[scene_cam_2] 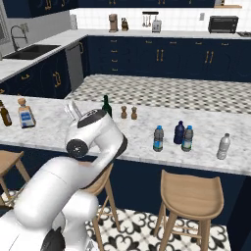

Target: Move the plastic bottles in the middle to the plastics group, and the glass bottles in the middle to the glass group.

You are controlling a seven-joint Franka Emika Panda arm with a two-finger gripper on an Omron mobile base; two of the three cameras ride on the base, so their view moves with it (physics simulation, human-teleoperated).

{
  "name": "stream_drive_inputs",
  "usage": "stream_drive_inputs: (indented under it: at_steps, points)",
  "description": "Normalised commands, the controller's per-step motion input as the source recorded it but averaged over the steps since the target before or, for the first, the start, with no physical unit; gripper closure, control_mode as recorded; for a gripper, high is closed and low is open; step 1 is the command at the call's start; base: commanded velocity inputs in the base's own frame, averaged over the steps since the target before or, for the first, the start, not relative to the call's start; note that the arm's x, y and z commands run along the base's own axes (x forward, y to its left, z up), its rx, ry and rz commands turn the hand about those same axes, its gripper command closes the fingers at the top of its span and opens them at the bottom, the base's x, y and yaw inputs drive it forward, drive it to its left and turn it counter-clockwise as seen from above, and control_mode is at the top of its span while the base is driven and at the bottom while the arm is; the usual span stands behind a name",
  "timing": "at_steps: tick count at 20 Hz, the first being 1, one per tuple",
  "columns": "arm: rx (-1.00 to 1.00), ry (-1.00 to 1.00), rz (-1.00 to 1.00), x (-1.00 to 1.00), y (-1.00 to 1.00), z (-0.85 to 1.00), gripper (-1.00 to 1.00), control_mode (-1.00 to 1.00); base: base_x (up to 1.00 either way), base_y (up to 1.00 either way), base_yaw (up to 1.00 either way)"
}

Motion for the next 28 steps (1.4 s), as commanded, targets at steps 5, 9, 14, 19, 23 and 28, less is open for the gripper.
stream_drive_inputs:
  at_steps: [5, 9, 14, 19, 23, 28]
  points:
    - [0.19, 0.47, 0.01, -0.07, 0.37, 0.59, -1.00, -1.00, 0.00, 0.00, 0.00]
    - [0.36, 0.43, 0.00, -0.08, 0.22, 0.66, -1.00, -1.00, 0.00, 0.00, 0.00]
    - [0.41, 0.49, -0.06, -0.09, 0.08, 0.64, -1.00, -1.00, 0.00, 0.00, 0.00]
    - [0.29, 0.67, -0.09, 0.00, 0.01, 0.48, -1.00, -1.00, 0.00, 0.00, 0.00]
    - [0.27, 0.59, -0.05, 0.06, -0.02, 0.46, -1.00, -1.00, 0.00, 0.00, 0.00]
    - [0.23, 0.38, 0.00, 0.11, -0.05, 0.51, -1.00, -1.00, 0.00, 0.00, 0.00]
